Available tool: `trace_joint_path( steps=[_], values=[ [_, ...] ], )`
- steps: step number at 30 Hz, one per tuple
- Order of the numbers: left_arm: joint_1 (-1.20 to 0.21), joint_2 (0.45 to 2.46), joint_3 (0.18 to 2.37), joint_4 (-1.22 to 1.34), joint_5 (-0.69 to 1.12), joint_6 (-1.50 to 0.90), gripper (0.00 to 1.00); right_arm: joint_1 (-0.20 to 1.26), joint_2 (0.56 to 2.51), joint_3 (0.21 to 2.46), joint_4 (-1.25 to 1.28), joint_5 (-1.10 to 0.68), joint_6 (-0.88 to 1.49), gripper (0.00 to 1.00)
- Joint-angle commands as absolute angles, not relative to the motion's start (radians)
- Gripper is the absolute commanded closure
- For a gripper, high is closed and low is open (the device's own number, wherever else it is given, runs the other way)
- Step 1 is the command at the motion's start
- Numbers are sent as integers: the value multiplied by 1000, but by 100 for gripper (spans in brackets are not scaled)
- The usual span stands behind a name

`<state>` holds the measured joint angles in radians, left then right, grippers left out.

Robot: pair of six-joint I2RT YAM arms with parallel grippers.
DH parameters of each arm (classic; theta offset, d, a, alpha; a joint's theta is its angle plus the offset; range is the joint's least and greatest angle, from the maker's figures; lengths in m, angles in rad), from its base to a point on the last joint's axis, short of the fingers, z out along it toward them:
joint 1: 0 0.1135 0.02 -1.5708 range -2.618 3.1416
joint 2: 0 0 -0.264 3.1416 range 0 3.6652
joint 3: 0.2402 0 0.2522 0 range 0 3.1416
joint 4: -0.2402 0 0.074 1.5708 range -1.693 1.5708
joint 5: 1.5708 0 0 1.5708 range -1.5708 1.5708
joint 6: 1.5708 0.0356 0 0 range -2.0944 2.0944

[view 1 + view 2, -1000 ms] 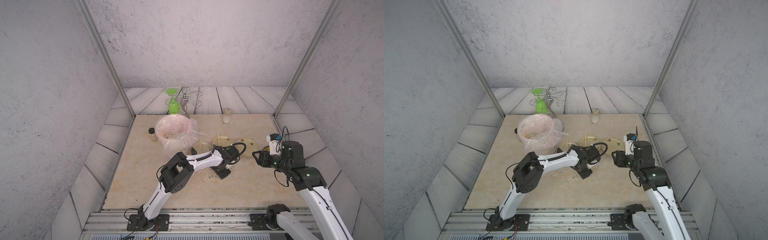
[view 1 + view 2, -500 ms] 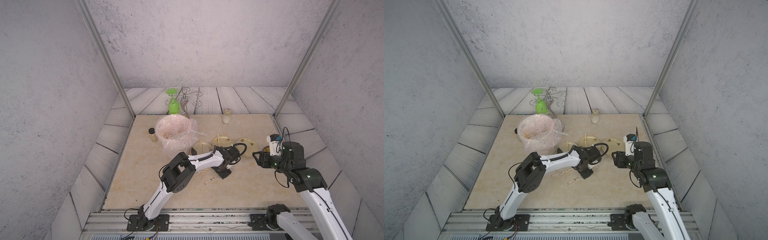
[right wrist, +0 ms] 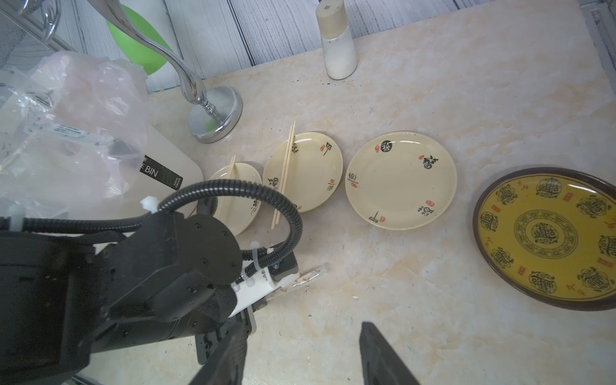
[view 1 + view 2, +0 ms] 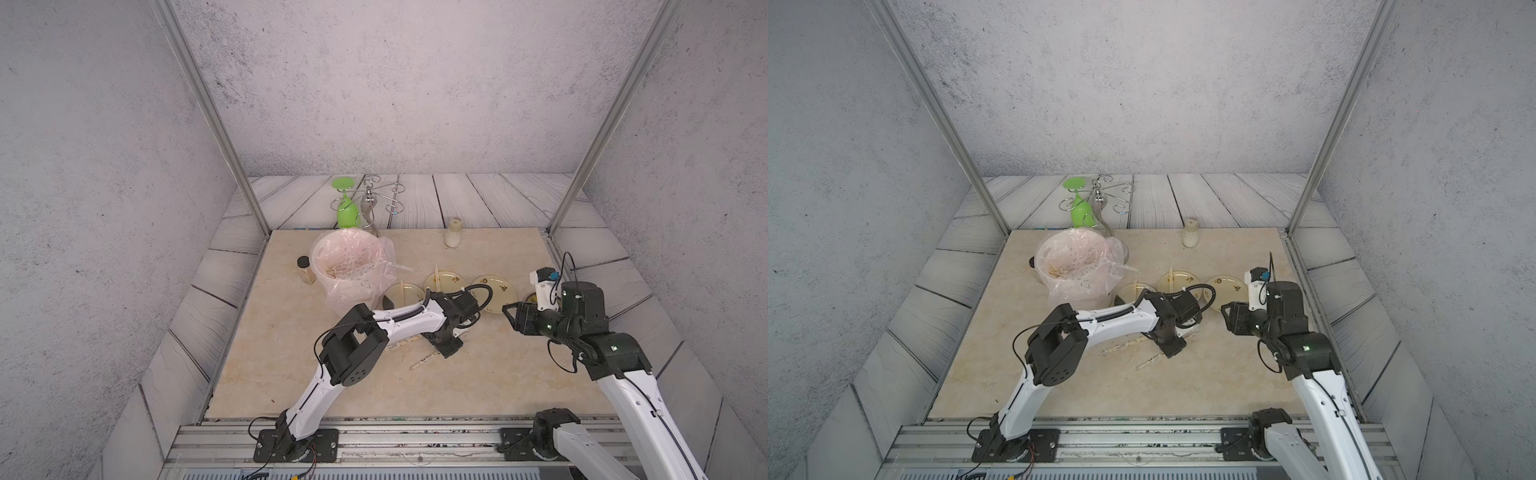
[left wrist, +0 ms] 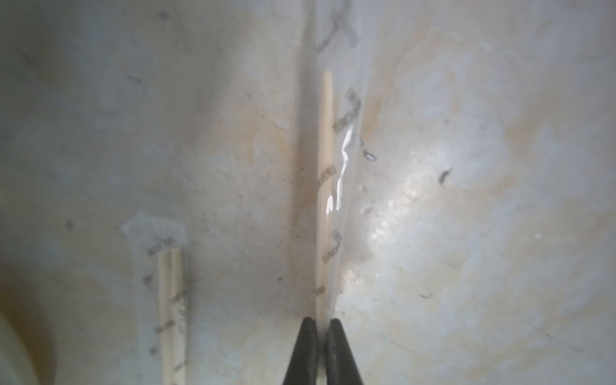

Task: Remove the packaging of disposable chopsticks
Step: Pick up the disposable chopsticks from the center of the board.

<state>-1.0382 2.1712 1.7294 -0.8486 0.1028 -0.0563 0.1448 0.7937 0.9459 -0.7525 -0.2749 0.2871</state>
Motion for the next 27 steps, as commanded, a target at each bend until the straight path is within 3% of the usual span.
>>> trace_joint_path(
  steps=[1, 5, 10, 14, 27],
  values=[
    [-1038, 1977, 1740, -843, 157, -55, 100, 143, 792, 1018, -737, -325, 305, 44],
    [-1028, 1792, 1711, -773, 177, -76, 100, 144, 789, 1088, -699, -408, 323, 44],
    [-966, 1521, 1545, -462, 167, -212, 100, 149, 798, 1099, -558, -553, 356, 40],
    [-893, 1375, 1422, -201, 305, -361, 100, 167, 819, 1060, -340, -750, 426, 36],
    [-846, 1194, 1217, 256, 488, -553, 100, 512, 946, 1076, -124, -792, 369, 31]
  ],
)
